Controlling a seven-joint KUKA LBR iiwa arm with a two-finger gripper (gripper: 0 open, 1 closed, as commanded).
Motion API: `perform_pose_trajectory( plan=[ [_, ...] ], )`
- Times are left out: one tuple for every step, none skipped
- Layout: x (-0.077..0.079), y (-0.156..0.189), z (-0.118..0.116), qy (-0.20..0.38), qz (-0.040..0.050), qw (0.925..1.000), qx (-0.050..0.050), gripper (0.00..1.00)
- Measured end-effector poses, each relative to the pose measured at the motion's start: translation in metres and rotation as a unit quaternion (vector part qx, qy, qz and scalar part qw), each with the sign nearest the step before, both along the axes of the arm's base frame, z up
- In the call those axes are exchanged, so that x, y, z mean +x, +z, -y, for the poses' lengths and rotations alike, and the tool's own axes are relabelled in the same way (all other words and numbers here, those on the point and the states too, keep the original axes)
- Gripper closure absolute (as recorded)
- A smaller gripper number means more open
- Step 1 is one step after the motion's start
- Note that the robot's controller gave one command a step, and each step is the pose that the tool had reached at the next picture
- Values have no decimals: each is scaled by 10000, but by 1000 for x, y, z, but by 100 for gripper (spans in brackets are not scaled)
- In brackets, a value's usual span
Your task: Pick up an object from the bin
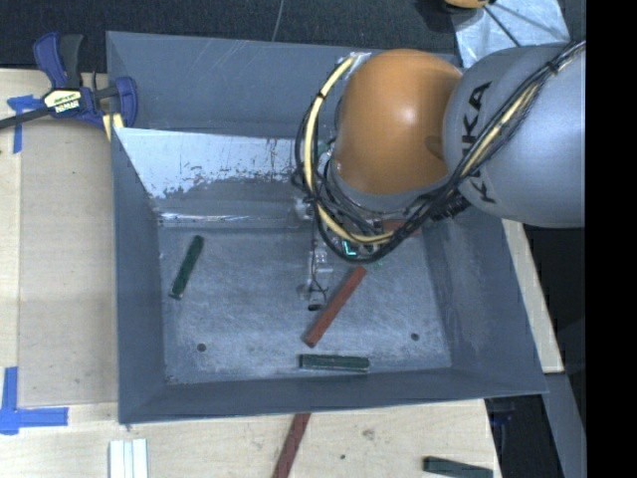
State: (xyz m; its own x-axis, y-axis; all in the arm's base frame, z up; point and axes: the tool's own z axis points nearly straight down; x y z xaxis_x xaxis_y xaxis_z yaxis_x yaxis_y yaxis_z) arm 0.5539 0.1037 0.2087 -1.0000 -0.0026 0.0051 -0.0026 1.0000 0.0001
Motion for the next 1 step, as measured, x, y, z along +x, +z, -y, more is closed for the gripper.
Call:
perform_pose_trajectory(
  plan=[
    [2,5,1,-15,42,10000,5,0]
  ],
)
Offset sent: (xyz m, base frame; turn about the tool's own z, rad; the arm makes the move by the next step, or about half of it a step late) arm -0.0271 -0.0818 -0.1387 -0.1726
